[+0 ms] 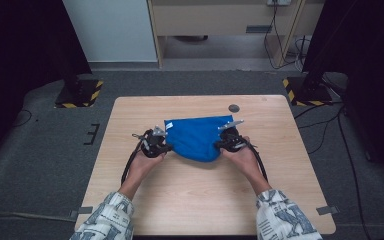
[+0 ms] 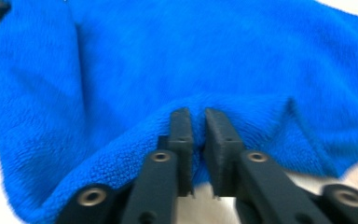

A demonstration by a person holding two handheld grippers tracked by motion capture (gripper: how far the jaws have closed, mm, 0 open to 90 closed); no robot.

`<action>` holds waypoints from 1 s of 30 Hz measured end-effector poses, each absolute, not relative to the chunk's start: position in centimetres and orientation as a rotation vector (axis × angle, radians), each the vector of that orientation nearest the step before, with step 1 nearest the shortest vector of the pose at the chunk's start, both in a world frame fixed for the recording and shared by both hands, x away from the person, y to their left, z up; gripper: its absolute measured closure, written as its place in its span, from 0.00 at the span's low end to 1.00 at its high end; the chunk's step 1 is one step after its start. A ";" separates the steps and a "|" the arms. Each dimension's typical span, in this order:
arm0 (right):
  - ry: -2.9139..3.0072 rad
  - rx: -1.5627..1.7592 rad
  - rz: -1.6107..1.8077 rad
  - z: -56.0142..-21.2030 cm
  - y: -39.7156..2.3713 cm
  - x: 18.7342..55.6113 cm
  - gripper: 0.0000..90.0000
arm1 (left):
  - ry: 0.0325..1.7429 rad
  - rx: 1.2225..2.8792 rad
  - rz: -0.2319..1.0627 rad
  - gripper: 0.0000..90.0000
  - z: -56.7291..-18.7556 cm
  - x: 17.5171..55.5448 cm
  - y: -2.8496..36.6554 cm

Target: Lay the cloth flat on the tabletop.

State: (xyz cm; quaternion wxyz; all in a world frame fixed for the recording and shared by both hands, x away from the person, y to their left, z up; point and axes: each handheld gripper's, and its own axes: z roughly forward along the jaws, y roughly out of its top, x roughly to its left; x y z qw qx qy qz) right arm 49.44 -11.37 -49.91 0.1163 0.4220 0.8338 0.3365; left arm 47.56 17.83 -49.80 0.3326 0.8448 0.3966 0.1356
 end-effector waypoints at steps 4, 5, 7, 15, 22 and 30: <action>2.388 1.263 1.007 -50.1 -11.0 50.7 0.69 | 1.068 2.231 0.355 0.99 -50.5 48.6 17.6; 2.375 1.267 1.020 -49.9 -11.1 50.7 0.67 | 1.076 2.231 0.351 0.99 -50.7 48.8 17.6; 2.361 1.266 1.029 -49.4 -11.5 50.5 0.62 | 1.081 2.234 0.352 0.99 -50.9 49.1 17.7; 2.323 1.258 1.034 -48.3 -14.1 49.1 0.59 | 1.088 2.245 0.355 0.99 -51.5 49.0 17.8; 2.287 1.285 1.024 -47.9 -16.4 48.5 0.62 | 1.075 2.253 0.373 0.99 -51.2 48.7 17.7; 2.279 1.311 0.982 -49.0 -18.4 47.6 0.68 | 1.069 2.250 0.374 0.99 -51.1 48.4 17.9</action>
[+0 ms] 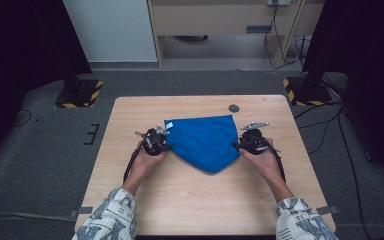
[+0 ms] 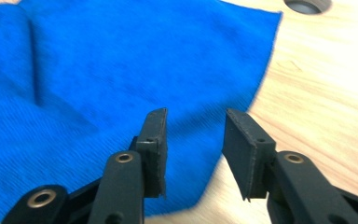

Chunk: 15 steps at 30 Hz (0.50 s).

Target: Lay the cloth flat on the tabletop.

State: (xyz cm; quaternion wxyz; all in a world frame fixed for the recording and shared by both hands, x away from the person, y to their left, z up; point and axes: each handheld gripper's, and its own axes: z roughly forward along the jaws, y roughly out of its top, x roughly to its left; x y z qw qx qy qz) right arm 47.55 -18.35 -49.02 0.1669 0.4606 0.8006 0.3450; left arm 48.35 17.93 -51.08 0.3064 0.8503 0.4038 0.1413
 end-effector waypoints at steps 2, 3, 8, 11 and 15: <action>2.270 1.317 0.973 -49.2 -19.1 47.3 0.71 | 1.064 2.251 0.376 0.99 -51.0 48.2 18.0; 2.266 1.332 0.964 -49.3 -19.6 47.1 0.71 | 1.061 2.250 0.378 0.99 -50.9 48.2 18.0; 2.263 1.356 0.920 -50.2 -21.0 46.7 0.73 | 1.061 2.236 0.385 0.99 -50.6 48.1 18.2; 2.265 1.365 0.904 -50.7 -21.5 46.7 0.73 | 1.056 2.237 0.394 0.99 -50.5 48.0 18.2; 2.267 1.372 0.908 -51.0 -21.7 46.6 0.73 | 1.055 2.230 0.412 0.99 -50.1 48.0 18.5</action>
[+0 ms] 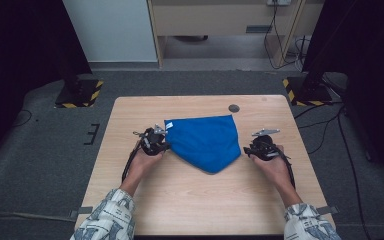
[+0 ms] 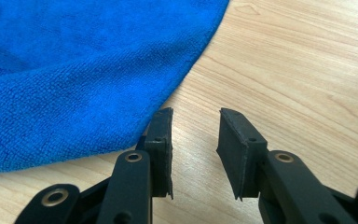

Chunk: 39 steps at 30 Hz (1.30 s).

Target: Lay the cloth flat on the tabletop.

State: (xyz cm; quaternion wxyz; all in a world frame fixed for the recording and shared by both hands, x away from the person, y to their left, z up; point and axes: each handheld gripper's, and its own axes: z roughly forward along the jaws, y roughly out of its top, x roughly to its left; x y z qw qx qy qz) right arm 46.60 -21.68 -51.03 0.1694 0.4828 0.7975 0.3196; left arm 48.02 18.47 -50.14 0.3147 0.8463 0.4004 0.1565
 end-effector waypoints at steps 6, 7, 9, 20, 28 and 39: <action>2.313 1.308 0.952 -50.9 -20.7 45.8 0.70 | 1.064 2.226 0.428 0.99 -50.0 47.9 19.1; 2.320 1.304 0.962 -50.9 -20.5 45.6 0.69 | 1.062 2.229 0.429 0.99 -50.0 47.9 19.1; 2.341 1.287 0.991 -51.0 -20.1 45.3 0.65 | 1.062 2.225 0.425 0.99 -50.0 47.7 19.3; 2.369 1.266 1.010 -51.9 -18.8 44.9 0.38 | 1.030 2.228 0.424 0.99 -50.3 46.6 19.5; 2.407 1.242 1.006 -52.4 -18.0 44.9 0.49 | 1.015 2.220 0.413 0.99 -50.7 45.7 19.5; 2.400 1.192 0.999 -51.8 -16.6 45.3 0.89 | 0.996 2.211 0.403 0.99 -50.7 44.9 19.5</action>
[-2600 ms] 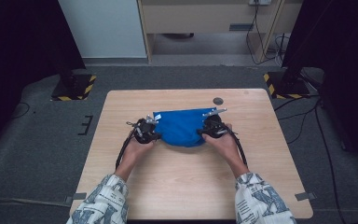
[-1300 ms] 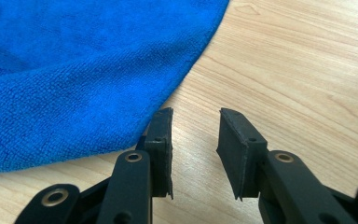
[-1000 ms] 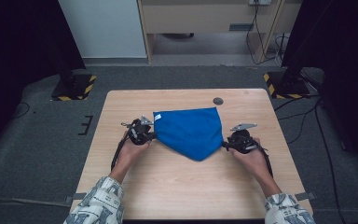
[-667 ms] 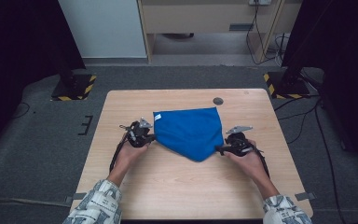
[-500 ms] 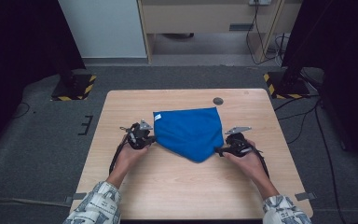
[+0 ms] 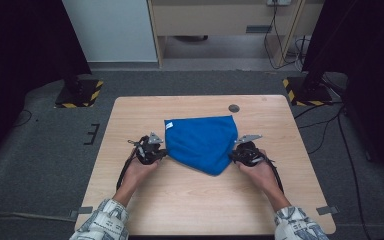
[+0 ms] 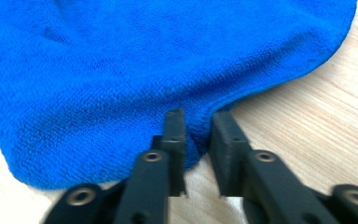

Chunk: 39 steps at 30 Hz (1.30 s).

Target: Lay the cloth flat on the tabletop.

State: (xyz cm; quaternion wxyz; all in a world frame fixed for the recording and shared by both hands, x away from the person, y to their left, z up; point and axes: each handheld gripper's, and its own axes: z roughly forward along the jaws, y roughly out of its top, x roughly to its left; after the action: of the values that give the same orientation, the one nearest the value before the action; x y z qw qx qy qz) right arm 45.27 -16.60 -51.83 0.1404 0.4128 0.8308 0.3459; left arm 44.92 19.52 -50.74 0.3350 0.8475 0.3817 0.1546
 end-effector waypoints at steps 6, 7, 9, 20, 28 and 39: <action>2.404 1.183 0.988 -51.2 -15.7 45.7 0.95 | 0.978 2.227 0.402 0.99 -50.8 44.3 19.5; 2.407 1.181 0.987 -51.0 -15.5 45.8 0.95 | 0.975 2.229 0.402 0.99 -50.8 44.2 19.5; 2.411 1.166 0.995 -50.4 -14.8 45.9 0.94 | 0.964 2.237 0.402 0.99 -50.8 43.9 19.6; 2.488 1.045 0.973 -48.8 -7.2 47.2 0.94 | 0.940 2.267 0.389 0.99 -51.3 42.8 19.8; 2.596 0.931 0.948 -50.6 -1.6 47.5 0.82 | 0.951 2.254 0.370 0.98 -51.4 42.5 20.3; 2.505 0.955 1.068 -47.8 -3.2 46.9 0.61 | 0.953 2.264 0.379 0.99 -51.6 42.5 20.3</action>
State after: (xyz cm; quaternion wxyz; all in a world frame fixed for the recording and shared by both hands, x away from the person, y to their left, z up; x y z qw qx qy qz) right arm 46.92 -3.15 -47.80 0.1276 0.3283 0.8609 0.3671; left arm 42.48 20.35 -51.56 0.3220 0.8624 0.3631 0.1443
